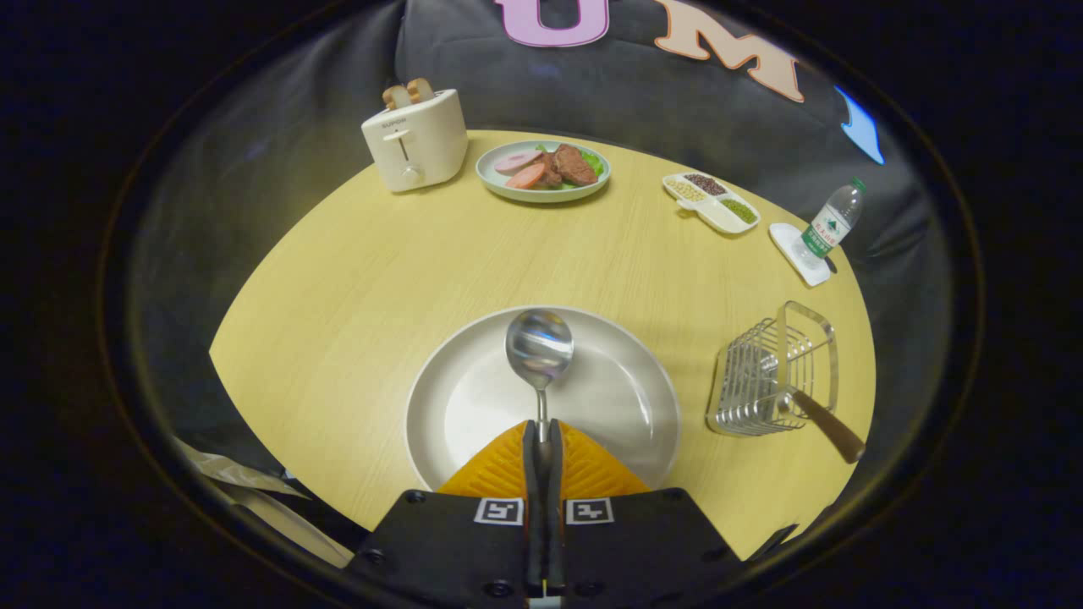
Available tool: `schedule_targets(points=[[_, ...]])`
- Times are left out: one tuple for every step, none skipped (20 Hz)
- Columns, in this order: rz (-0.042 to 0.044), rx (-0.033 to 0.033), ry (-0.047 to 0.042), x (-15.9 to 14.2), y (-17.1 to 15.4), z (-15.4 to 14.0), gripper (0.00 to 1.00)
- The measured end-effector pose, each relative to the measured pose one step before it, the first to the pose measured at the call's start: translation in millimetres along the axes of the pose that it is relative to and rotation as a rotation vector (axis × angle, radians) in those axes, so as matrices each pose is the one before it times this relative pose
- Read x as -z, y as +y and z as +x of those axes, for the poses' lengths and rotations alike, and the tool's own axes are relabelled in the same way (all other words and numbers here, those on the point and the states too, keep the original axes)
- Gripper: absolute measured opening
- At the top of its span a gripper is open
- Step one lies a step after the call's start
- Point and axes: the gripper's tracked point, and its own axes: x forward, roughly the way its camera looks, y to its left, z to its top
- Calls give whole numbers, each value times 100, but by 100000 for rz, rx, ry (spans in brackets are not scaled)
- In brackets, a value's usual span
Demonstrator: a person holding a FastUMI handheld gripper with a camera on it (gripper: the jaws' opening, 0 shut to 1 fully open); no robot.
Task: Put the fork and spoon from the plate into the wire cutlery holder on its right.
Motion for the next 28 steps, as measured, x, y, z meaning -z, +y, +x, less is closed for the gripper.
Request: schedule_targets(points=[[-350,460,-365,-295,-369,-348,5],[-305,503,-456,-368,-446,-311,4],[-196,308,-349,-314,-427,-345,4],[-25,497,-574,-429,-576,-396,4],[140,641,-468,-414,-661,-396,4],[412,321,-292,-372,-584,-393,5],[746,494,-345,-371,-708,-358,4],[903,714,-266,-402,-798,-443,4],[952,897,-434,-367,-894,-303,5],[699,989,-360,-435,-957,-342,5],[409,1057,-97,-276,-1012,-275,5],[-23,1007,-130,-291,-924,-334,5],[-435,1091,-412,-338,-969,-341,5],[-843,1339,-164,-334,-1063,-356,4],[-1269,1691,-102,-267,-1261,-360,4],[-944,1414,-41,-227,-942,-275,4],[-767,1261,176,-143,-953,-224,4],[-261,1090,338,-91,-900,-177,4],[216,1064,425,5,-824,-107,4],[56,855,821,131,-789,-108,4],[-233,743,687,163,-719,-21,4],[-536,608,1335,324,-635,20,4],[-986,612,1673,479,-628,93,4],[-1341,818,1876,434,-639,143,4],[-911,856,1827,437,-600,286,4],[-566,624,1513,387,-482,242,4],[-328,291,1572,408,-345,187,4],[-118,111,1302,340,-278,262,5]])
